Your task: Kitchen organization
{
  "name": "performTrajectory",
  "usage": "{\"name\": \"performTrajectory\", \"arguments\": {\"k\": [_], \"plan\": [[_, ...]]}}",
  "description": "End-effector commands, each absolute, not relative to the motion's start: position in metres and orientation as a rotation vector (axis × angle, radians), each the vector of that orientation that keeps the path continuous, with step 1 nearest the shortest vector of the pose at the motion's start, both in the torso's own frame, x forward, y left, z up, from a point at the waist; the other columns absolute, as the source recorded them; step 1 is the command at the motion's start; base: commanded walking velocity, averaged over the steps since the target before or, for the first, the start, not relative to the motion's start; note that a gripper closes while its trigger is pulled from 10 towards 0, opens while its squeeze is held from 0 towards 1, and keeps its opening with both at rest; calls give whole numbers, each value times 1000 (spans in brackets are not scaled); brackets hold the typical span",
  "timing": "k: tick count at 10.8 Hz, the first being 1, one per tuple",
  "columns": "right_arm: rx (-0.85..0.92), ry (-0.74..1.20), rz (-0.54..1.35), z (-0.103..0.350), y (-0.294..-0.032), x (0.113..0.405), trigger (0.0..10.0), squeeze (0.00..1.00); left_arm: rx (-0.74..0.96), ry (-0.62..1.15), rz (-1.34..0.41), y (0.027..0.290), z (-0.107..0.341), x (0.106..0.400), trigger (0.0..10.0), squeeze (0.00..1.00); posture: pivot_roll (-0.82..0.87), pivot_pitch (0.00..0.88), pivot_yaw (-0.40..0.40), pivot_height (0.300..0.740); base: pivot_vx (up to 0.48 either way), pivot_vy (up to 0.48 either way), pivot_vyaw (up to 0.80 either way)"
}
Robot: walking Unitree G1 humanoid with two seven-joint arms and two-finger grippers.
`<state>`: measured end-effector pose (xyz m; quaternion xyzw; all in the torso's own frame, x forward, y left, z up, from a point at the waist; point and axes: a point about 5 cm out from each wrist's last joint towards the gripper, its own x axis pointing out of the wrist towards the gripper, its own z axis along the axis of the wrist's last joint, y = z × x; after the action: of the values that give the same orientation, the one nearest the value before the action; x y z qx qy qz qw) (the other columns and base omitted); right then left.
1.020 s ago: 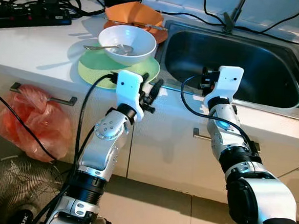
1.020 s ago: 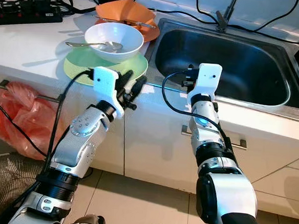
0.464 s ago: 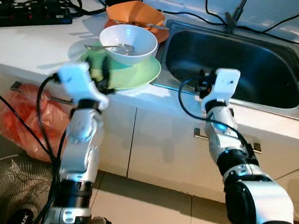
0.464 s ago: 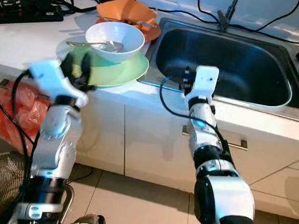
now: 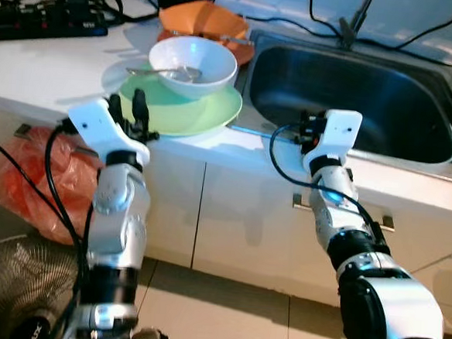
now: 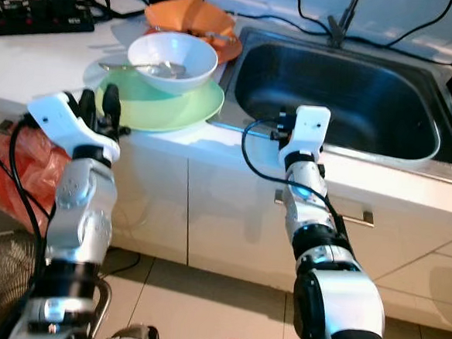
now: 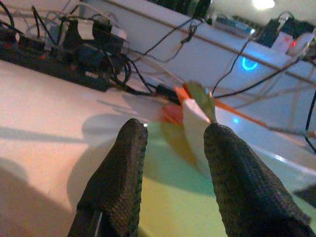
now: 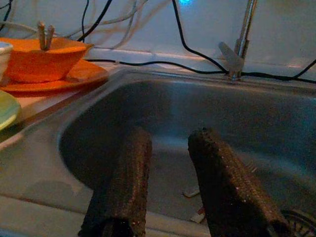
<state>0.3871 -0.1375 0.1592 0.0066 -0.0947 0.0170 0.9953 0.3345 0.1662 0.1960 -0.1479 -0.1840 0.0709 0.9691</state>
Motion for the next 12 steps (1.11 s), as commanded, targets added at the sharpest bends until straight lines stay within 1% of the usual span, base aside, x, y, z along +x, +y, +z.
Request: {"name": "performTrajectory", "arguments": {"k": [1, 7, 12], "plan": [[16, -215, 35, 163, -139, 387, 10000, 0, -304, -387, 148, 166, 200, 338, 10000, 0, 113, 74, -81, 740, 0, 0, 0], [22, -210, 34, 160, -139, 385, 10000, 0, -307, -408, 89, 160, 211, 356, 10000, 0, 103, 86, -85, 740, 0, 0, 0], [25, -205, 38, 158, -137, 384, 10000, 0, -318, -431, 101, 164, 222, 370, 10000, 0, 102, 83, -88, 740, 0, 0, 0]]}}
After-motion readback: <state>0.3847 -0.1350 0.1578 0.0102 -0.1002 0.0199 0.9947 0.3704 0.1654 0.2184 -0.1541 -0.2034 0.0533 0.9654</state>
